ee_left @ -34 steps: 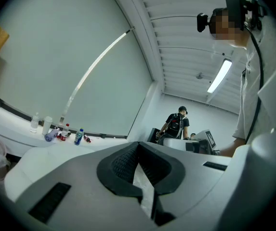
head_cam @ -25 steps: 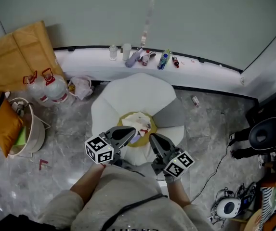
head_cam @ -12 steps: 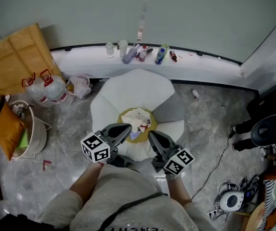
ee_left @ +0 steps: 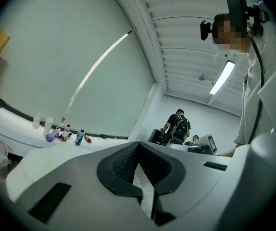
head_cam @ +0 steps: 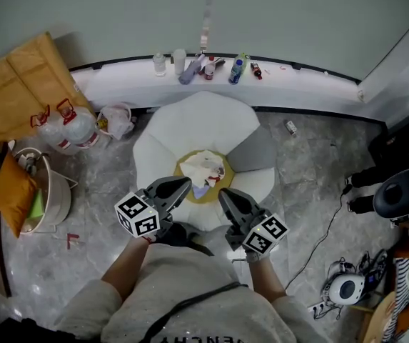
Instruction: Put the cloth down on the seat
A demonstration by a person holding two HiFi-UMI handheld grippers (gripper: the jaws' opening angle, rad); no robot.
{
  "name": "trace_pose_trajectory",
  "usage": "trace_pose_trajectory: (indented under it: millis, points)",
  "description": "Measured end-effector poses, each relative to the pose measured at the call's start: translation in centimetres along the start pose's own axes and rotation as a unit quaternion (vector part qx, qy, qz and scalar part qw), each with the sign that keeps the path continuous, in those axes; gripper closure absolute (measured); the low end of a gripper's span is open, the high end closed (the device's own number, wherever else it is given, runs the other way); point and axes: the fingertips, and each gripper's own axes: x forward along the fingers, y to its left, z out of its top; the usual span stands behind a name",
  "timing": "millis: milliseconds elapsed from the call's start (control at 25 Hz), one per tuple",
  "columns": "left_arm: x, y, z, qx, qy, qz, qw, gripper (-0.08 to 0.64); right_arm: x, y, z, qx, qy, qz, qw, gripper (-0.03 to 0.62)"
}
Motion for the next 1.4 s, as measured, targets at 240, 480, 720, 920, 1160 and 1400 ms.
trace_pose_trajectory:
  millis: [240,480,720,920,1160,1400]
  points:
    - [-0.2,0.3,-0.7,-0.003,0.008,0.006,0.9999,0.546,0.2,-0.4,-0.5,0.004,0.005,0.000,1.000,0.574]
    - [-0.3,0.8,-0.9,-0.007,0.009,0.013,0.9999,0.546,0.5,-0.5,-0.9,0.003,0.012,0.001,1.000,0.574]
    - [-0.1,0.6,-2.0,-0.016,0.019,0.011,0.9996,0.546,0.0,-1.1,-1.7,0.014,0.016,-0.007,1.000,0.574]
    - [0.2,1.0,-2.4,-0.019,0.024,0.013,0.9994,0.546,-0.1,-2.0,-2.3,0.024,0.017,-0.013,0.999,0.574]
    - [0.2,1.8,-2.4,-0.021,0.026,0.021,0.9992,0.546,0.6,-2.5,-2.4,0.029,0.018,-0.007,0.999,0.574]
    - [0.4,2.4,-2.4,-0.024,0.026,0.025,0.9991,0.546,1.4,-2.9,-2.7,0.034,0.023,-0.003,0.999,0.574]
